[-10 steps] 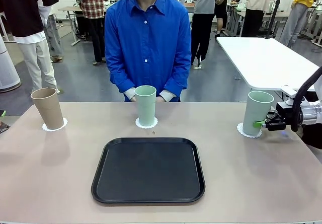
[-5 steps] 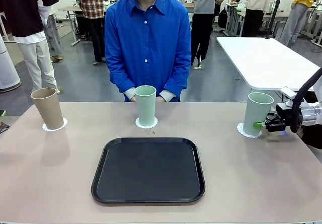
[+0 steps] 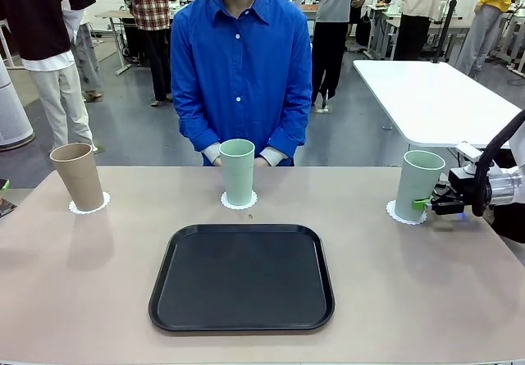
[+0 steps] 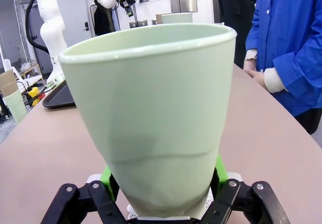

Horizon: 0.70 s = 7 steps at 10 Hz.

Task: Place coasters on the table and set cups on them.
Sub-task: Take one Reusable plastic cup from the Flat Tray and place it on a coaster set by the human.

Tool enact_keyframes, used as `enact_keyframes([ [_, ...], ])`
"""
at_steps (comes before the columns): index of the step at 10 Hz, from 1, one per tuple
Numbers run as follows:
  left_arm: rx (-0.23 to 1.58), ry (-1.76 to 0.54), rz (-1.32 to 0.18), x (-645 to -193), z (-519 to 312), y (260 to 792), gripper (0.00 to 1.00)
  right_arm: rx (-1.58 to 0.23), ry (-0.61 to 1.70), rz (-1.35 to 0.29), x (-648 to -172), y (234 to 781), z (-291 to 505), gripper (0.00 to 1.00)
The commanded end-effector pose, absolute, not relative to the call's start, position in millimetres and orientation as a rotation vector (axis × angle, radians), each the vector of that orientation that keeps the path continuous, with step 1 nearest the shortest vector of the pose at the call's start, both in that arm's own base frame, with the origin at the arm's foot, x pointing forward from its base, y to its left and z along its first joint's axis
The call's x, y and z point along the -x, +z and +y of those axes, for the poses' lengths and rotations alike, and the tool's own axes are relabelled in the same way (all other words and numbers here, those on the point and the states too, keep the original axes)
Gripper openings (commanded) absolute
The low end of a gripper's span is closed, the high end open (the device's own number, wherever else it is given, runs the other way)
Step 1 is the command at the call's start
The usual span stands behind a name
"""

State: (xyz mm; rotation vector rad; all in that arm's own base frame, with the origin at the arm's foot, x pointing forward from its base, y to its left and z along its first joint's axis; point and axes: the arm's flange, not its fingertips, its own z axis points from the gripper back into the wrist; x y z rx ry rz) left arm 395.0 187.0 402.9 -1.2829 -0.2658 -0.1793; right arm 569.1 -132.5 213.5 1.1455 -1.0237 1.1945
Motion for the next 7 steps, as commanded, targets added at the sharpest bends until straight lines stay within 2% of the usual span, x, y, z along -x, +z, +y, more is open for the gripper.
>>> enact_keyframes([
  [1, 1.290, -0.186, -0.269, -394.1, 187.3, 405.6, 1.00, -1.174, 1.200, -1.011, -574.5, 214.7, -134.6, 1.00],
  [7, 1.290, -0.186, -0.269, -394.1, 187.3, 405.6, 1.00, -1.203, 1.209, -1.003, -575.1, 215.3, -136.3, 1.00],
])
